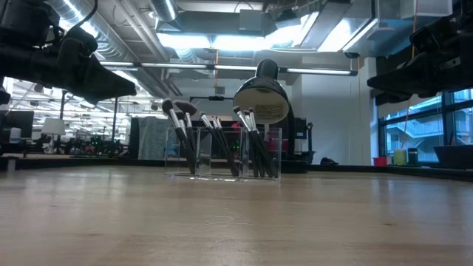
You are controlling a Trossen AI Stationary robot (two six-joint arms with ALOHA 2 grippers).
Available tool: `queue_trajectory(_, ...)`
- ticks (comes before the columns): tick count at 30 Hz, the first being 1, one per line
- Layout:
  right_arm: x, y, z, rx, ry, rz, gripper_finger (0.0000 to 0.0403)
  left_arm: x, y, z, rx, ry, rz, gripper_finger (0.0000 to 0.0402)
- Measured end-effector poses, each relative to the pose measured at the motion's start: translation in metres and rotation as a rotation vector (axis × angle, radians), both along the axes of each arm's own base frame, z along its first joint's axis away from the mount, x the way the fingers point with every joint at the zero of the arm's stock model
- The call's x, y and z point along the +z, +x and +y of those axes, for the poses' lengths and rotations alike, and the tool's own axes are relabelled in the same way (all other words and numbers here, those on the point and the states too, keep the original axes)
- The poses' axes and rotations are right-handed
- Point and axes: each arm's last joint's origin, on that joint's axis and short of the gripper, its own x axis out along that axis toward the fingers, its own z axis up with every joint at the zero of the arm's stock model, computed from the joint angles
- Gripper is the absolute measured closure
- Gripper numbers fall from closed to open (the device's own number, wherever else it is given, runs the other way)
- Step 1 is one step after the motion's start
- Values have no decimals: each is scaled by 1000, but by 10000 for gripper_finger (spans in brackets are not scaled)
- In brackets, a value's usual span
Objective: Pick & Place Makeup Supplies
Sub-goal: Return to Home Position
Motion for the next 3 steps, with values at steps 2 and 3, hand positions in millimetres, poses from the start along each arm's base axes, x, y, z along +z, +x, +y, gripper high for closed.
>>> queue_trajectory(2,0,0,0,0,0,0,373,0,0,0,0,0,-1,258)
queue_trajectory(3,0,0,0,0,0,0,373,0,0,0,0,0,0,258)
